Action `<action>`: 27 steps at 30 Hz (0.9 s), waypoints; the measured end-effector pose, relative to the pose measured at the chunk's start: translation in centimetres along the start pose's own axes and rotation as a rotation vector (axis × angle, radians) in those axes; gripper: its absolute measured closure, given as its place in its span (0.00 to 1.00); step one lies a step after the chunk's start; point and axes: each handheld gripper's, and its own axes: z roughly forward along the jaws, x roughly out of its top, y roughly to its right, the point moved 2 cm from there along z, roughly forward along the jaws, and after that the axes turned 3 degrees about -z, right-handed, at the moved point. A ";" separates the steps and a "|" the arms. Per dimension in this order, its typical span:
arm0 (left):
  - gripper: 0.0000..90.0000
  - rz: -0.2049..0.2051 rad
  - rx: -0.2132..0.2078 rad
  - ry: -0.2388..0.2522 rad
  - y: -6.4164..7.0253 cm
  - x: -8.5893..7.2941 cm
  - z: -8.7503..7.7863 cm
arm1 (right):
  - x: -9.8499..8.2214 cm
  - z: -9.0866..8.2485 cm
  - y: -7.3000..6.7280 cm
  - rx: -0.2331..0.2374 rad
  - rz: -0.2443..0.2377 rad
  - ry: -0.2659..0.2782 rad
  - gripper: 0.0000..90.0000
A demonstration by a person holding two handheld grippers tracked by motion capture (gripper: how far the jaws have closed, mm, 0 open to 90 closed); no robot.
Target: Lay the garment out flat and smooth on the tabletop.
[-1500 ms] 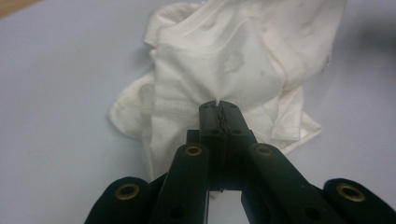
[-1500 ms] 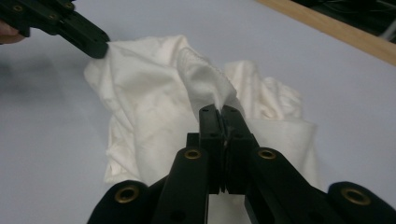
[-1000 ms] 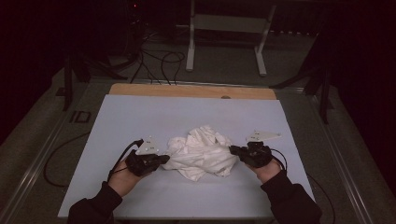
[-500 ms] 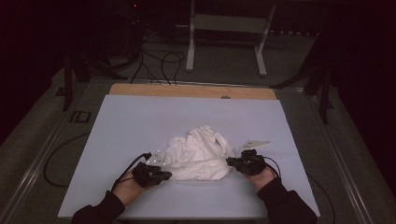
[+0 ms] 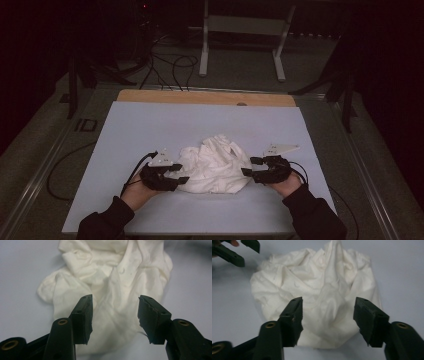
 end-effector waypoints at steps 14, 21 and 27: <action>0.47 -0.008 -0.111 -0.128 -1.7 1.2 4.6 | 0.1 3.6 0.7 0.049 -0.008 -0.096 0.41; 0.74 0.022 -0.150 -0.173 -1.7 0.9 5.0 | -0.6 3.3 0.4 0.039 -0.056 -0.130 0.71; 0.97 0.063 -0.155 -0.161 -0.9 1.3 4.3 | -0.5 2.6 -0.1 0.037 -0.089 -0.134 0.94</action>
